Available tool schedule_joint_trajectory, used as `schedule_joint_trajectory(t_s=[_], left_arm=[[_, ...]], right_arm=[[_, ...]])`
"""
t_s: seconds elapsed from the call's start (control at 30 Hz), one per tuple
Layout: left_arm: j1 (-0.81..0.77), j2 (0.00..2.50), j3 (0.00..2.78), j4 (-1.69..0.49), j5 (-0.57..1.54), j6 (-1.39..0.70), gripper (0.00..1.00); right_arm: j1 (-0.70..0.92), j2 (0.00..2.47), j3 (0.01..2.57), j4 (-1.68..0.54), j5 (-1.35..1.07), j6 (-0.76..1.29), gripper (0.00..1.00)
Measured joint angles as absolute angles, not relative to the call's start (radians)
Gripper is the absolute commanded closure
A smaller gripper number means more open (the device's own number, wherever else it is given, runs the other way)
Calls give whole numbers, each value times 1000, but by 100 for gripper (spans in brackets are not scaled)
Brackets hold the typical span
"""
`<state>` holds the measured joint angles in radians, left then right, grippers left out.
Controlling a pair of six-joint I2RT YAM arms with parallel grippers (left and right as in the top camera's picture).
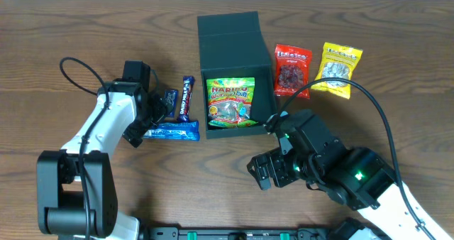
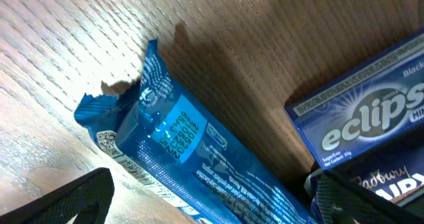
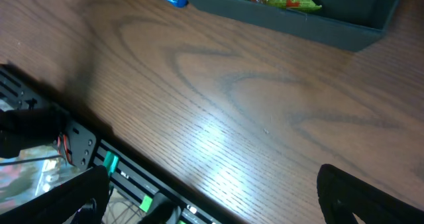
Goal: Pack container
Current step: 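Reach left gripper to the blue wrapped bar and grasp it, then carry the blue bar into the box beside the Haribo bag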
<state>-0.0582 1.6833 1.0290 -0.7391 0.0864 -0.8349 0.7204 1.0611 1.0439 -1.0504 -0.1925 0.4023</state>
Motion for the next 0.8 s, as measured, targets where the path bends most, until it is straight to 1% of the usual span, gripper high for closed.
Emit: schedule_joint_trajectory(t_s=[0.1, 0.13, 0.3, 0.4, 0.5, 0.57, 0.6, 0.67, 0.73, 0.8], left_arm=[[-58, 1697, 1025, -713, 75, -842, 0], [-58, 1699, 1019, -705, 74, -846, 6], [-58, 1699, 968, -666, 71, -875, 10], [-58, 1700, 941, -642, 71, -895, 16], [-58, 1700, 926, -641, 72, -910, 27], [-58, 1700, 926, -642, 71, -918, 40], [-58, 1700, 926, -642, 71, -921, 44], [-58, 1700, 926, -645, 72, -920, 48], [-58, 1700, 926, -650, 71, -923, 56], [-58, 1700, 926, -661, 71, -921, 57]], right_arm=[[720, 1061, 1044, -1050, -192, 402, 1], [720, 1061, 1044, -1050, -192, 402, 1], [720, 1061, 1044, -1050, -192, 402, 1], [720, 1061, 1044, -1050, -192, 402, 1], [720, 1061, 1044, -1049, -192, 402, 1], [720, 1061, 1044, -1049, -192, 402, 1], [720, 1061, 1044, -1049, -192, 402, 1], [720, 1061, 1044, -1049, -192, 402, 1], [720, 1061, 1044, -1050, -192, 402, 1], [720, 1061, 1044, -1050, -189, 402, 1]])
